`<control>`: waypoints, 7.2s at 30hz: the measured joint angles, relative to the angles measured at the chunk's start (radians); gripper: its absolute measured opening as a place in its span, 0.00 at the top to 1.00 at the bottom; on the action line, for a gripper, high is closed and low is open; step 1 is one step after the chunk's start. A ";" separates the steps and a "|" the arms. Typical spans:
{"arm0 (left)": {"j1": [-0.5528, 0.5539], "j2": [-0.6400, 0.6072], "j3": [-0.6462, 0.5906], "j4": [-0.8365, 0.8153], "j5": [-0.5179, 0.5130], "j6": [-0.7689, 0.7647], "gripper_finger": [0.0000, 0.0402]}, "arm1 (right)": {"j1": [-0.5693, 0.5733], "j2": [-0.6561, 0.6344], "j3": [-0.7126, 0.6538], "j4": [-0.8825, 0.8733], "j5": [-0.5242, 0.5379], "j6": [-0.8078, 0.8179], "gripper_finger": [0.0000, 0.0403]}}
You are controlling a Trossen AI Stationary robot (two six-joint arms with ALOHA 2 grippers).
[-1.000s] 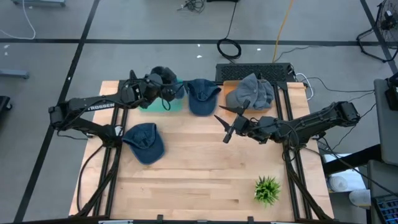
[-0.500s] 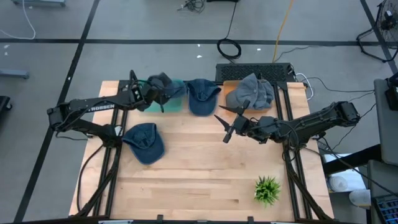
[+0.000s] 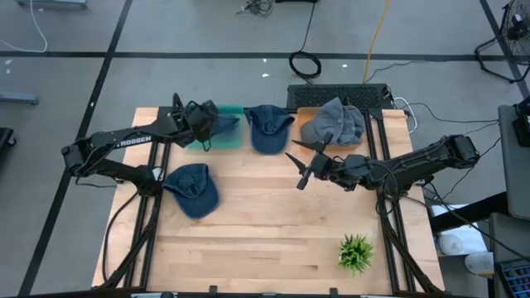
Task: Pick & Place hat
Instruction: Put the right dark blue cap into the blue bin, then put the top dark blue cap into the blue bin
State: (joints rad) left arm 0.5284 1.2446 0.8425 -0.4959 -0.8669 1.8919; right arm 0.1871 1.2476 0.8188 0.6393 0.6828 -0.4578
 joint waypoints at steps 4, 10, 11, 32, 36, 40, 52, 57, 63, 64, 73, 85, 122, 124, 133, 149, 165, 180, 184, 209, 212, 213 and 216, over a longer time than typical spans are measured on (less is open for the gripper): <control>0.022 0.000 0.000 0.033 -0.036 0.032 1.00 | -0.017 0.000 0.000 0.007 -0.003 0.001 0.57; 0.028 0.000 0.000 0.053 -0.026 -0.157 0.93 | -0.036 0.000 0.000 0.006 -0.003 0.028 0.56; 0.028 0.000 0.000 0.049 -0.025 -0.203 0.90 | -0.037 0.000 0.000 0.006 -0.004 0.030 0.56; -0.126 0.000 0.000 -0.276 -0.027 -0.892 0.26 | -0.051 0.000 0.000 0.006 -0.004 0.027 0.57; -0.165 0.000 0.000 -0.356 0.024 -1.130 0.14 | -0.051 0.000 0.000 0.005 -0.004 0.027 0.56; -0.209 0.000 0.003 -0.405 0.035 -1.383 0.06 | -0.051 0.000 0.000 0.005 -0.004 0.027 0.56; -0.257 0.000 0.262 -0.611 0.062 -2.097 0.09 | -0.051 0.000 0.000 -0.039 -0.002 0.082 0.57; -0.189 0.000 0.330 -0.634 0.010 -2.186 0.12 | -0.051 0.000 0.000 -0.047 -0.002 0.083 0.57; 0.045 0.000 0.301 -0.558 -0.077 -2.313 0.13 | -0.051 0.000 0.000 -0.045 -0.003 0.094 0.57; 0.084 0.000 0.295 -0.511 -0.082 -2.355 0.13 | -0.052 0.000 0.000 -0.042 -0.001 0.108 0.57; 0.335 0.032 0.286 -0.350 0.140 -2.421 0.13 | -0.055 0.000 0.000 -0.040 -0.004 0.128 0.57; 0.310 0.274 0.286 -0.332 0.271 -2.382 0.13 | -0.055 0.000 0.000 -0.075 -0.004 0.132 0.57; 0.078 0.423 0.286 -0.139 0.301 -2.018 0.13 | -0.109 0.000 -0.015 -0.142 -0.004 0.157 0.56; 0.078 0.423 0.286 -0.153 0.301 -2.036 0.13 | -0.109 0.000 -0.029 -0.098 -0.004 0.156 0.56; 0.080 0.423 0.286 -0.264 0.317 -2.116 0.12 | -0.112 0.000 -0.061 -0.073 -0.004 0.123 0.55; 0.090 0.327 0.293 -0.270 0.150 -2.111 0.12 | -0.116 0.000 -0.081 -0.074 -0.017 0.075 0.56; -0.092 0.038 0.292 -0.373 0.503 -2.088 0.13 | -0.116 0.000 -0.081 -0.084 -0.070 0.279 0.53; -0.266 0.011 0.292 -0.374 0.555 -2.139 0.12 | -0.080 0.000 -0.081 -0.094 -0.163 0.230 0.20; -0.286 0.011 0.292 -0.385 0.561 -2.162 0.12 | -0.080 0.000 -0.081 -0.098 -0.165 0.224 0.19; -0.394 0.011 0.292 -0.487 0.703 -2.301 0.12 | -0.048 0.040 -0.074 -0.237 -0.108 -0.133 0.21; -0.394 0.011 0.292 -0.488 0.722 -2.328 0.12 | -0.048 0.083 -0.074 -0.249 -0.082 -0.221 0.21; -0.394 0.011 0.292 -0.488 0.739 -2.335 0.12 | -0.048 0.097 -0.074 -0.253 -0.081 -0.249 0.21; -0.402 0.011 0.292 -0.488 0.779 -2.352 0.12 | -0.048 0.143 -0.074 -0.296 -0.082 -0.287 0.21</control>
State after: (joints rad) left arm 0.1264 1.2556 1.1343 -0.9840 -0.0877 -0.4599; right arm 0.1394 1.3909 0.7452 0.3429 0.6011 -0.7444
